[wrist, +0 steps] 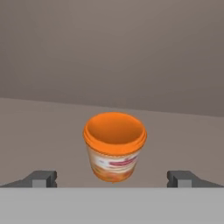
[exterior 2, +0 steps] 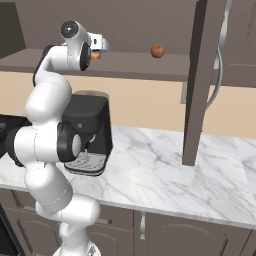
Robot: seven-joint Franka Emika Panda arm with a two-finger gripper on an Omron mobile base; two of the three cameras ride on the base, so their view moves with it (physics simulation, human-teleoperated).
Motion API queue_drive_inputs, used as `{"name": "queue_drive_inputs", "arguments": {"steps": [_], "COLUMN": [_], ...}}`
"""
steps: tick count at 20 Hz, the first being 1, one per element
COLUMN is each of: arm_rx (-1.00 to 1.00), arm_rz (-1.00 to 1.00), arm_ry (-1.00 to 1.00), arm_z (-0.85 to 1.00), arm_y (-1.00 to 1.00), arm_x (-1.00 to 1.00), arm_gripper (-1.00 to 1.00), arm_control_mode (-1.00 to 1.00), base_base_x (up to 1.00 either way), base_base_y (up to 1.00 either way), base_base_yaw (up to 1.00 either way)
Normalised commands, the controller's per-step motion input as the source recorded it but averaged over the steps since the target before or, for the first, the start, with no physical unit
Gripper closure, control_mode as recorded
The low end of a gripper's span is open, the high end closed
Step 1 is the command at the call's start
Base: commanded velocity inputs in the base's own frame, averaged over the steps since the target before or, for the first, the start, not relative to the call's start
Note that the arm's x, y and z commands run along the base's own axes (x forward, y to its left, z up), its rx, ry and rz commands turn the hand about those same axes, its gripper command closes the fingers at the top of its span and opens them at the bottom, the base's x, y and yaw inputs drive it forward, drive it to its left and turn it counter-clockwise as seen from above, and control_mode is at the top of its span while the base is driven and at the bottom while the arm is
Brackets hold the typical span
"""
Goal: Pick the avocado and bread from the counter and place them on the plate. Then pick the jam from the cabinet and place it next to the plate. Lastly close the cabinet door.
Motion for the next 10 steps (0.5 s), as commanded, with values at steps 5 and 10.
{"name": "queue_drive_inputs", "arguments": {"steps": [5, 10], "arm_rx": [0.0, -0.01], "arm_rz": [0.0, 0.0], "arm_ry": [0.0, 0.0], "arm_z": [0.0, 0.0], "arm_y": [0.0, 0.03], "arm_x": [0.12, 0.1], "arm_gripper": [-1.0, -1.0], "arm_control_mode": [-1.0, -1.0], "base_base_x": [0.0, 0.0], "base_base_y": [0.0, 0.0], "base_base_yaw": [0.0, 0.0]}}
